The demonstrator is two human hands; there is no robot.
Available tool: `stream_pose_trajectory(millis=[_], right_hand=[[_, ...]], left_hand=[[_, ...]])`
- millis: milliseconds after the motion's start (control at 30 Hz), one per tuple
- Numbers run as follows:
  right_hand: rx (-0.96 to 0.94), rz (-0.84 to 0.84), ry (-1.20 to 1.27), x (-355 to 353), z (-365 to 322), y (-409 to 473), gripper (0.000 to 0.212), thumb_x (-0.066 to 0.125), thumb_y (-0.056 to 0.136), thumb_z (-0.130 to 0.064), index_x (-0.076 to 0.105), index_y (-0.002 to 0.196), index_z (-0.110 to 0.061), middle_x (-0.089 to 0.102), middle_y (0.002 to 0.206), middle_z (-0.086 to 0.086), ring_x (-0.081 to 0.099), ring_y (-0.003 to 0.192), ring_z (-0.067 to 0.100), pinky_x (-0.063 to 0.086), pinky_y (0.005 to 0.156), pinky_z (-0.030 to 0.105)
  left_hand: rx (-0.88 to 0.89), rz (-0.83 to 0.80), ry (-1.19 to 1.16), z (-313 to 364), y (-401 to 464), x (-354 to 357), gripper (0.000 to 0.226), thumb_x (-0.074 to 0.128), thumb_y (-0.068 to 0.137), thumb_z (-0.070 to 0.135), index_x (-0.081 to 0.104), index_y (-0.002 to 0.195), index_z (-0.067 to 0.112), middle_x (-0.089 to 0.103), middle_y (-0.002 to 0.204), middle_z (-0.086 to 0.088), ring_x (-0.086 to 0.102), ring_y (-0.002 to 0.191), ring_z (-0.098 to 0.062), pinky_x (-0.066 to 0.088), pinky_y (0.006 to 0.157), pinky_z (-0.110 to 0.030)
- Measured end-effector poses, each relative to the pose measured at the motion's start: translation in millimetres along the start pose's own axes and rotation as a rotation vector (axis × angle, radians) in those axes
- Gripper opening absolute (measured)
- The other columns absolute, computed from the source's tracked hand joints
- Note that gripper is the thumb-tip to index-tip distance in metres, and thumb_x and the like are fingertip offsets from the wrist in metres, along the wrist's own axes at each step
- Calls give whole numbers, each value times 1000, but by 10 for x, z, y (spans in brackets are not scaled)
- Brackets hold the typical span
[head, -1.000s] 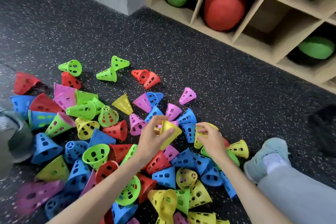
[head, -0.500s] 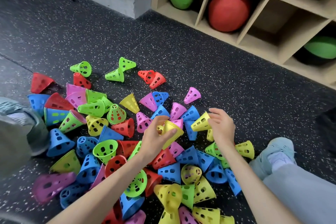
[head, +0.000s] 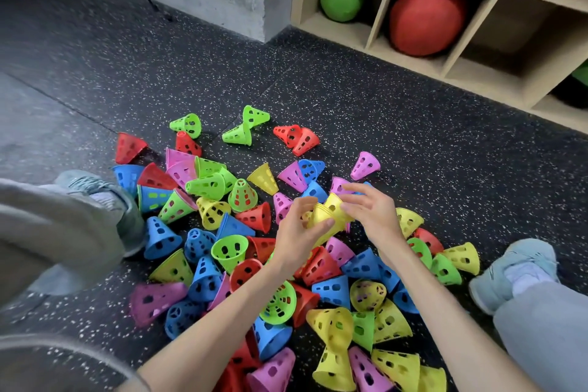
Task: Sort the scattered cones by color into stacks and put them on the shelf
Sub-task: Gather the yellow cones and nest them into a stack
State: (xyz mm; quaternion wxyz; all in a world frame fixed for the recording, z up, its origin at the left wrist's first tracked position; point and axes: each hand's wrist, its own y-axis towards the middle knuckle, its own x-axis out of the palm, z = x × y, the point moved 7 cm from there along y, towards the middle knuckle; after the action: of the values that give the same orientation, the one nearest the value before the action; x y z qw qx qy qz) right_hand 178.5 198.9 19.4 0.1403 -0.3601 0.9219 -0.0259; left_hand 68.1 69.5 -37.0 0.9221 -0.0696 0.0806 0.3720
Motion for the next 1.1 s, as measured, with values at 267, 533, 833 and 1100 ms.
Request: stream_pose_trajectory(millis=[267, 533, 833, 1100], right_hand=[[34, -86, -1, 250, 51, -61, 31, 70, 93, -3, 70, 114, -25, 79, 102, -1, 74, 99, 11, 55, 80, 23], [70, -123, -21, 381, 43, -69, 32, 76, 89, -10, 71, 118, -23, 76, 104, -1, 73, 100, 14, 58, 85, 29], [57, -204, -51, 513, 43, -88, 47, 74, 90, -7, 60, 131, -23, 79, 87, 4, 75, 85, 12, 56, 80, 26], [75, 155, -119, 71, 177, -146, 36, 70, 92, -11, 64, 124, -27, 75, 90, -8, 70, 89, 6, 52, 79, 25]], left_hand=[[29, 13, 3, 14, -20, -121, 51, 83, 85, 32, 60, 129, 20, 64, 124, 16, 58, 118, -2, 53, 101, -36], [74, -19, 58, 34, -43, -251, 53, 84, 84, 31, 61, 131, 23, 64, 120, 18, 58, 110, 11, 46, 83, -6], [109, -37, 166, 114, -22, -330, 52, 85, 82, 36, 61, 128, 29, 67, 122, 18, 61, 104, 7, 51, 86, -20], [83, -227, 327, 28, 143, -191, 61, 83, 85, 29, 54, 138, 22, 63, 133, 5, 62, 111, -15, 53, 94, -35]])
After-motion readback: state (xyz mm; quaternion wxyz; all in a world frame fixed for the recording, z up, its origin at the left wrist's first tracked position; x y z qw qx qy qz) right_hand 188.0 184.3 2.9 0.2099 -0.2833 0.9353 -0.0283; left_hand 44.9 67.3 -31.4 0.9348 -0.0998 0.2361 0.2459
